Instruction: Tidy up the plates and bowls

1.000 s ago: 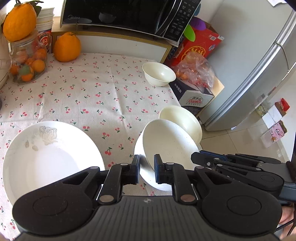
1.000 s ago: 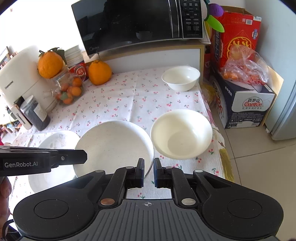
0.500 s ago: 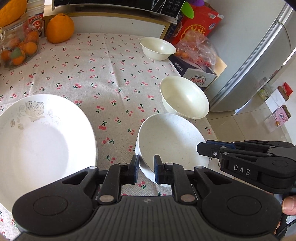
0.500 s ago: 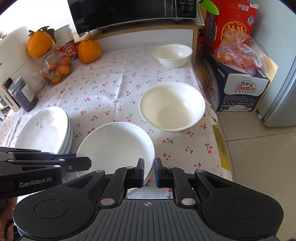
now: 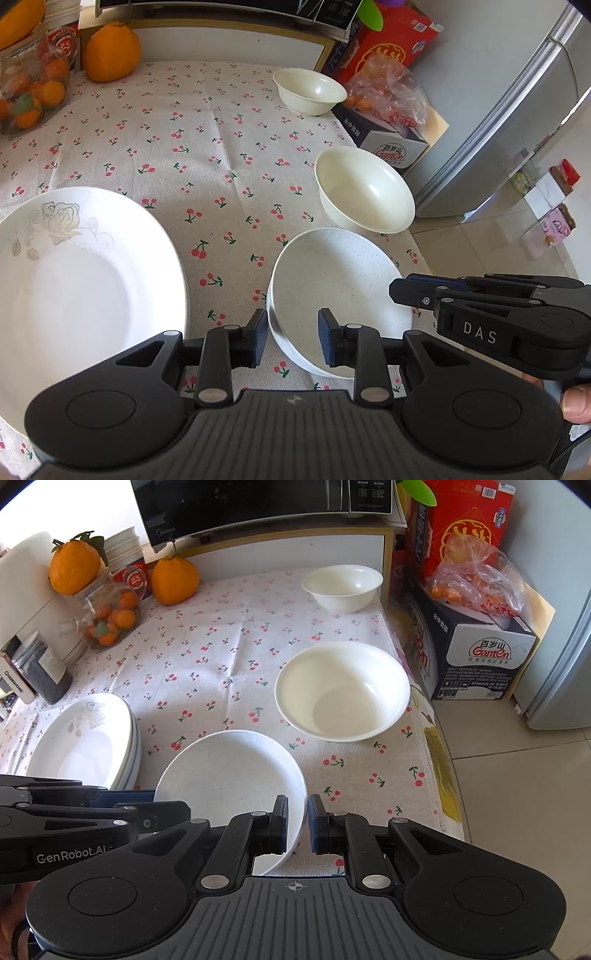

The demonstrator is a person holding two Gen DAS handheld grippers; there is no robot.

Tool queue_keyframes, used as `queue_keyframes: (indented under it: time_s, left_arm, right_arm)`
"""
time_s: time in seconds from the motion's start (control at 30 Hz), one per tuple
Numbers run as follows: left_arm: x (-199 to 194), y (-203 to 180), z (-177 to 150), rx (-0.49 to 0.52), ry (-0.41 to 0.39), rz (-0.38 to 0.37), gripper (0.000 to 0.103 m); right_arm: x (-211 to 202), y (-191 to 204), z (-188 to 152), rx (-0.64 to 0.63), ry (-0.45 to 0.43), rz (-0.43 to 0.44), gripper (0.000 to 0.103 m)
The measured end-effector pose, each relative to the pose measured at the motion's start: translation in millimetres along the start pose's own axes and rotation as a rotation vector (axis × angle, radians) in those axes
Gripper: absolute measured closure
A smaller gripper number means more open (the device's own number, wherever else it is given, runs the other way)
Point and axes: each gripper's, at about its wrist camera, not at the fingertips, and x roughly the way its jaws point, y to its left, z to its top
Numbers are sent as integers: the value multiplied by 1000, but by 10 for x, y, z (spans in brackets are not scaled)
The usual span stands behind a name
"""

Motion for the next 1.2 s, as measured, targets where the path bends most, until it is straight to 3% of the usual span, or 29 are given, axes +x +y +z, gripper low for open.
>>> queue_keyframes:
  time_s: [0.2, 0.43, 0.6, 0.77, 0.93, 1.07, 1.2]
  left_arm:
    - [-79, 58, 40, -38, -14, -2, 62]
    - [-184, 108, 119, -68, -57, 10, 54]
    - [-245, 138, 193, -89, -84, 45, 38]
    - [-306, 181, 296, -117, -124, 53, 34]
    - [-272, 206, 340, -128, -140, 67, 36]
    - [-253, 201, 384, -136, -157, 61, 37]
    - [-239, 152, 453, -127, -176, 59, 32]
  right_arm:
    - [-22, -11, 9, 7, -9, 3, 89]
    - [-73, -44, 39, 21, -33, 12, 86]
    - [-120, -115, 66, 51, -51, 12, 82]
    - [-170, -210, 85, 88, -75, -4, 67]
    - [-230, -314, 108, 134, -112, -40, 44]
    - [-268, -400, 133, 175, -145, -76, 31]
    - [-272, -504, 167, 221, -163, -119, 17]
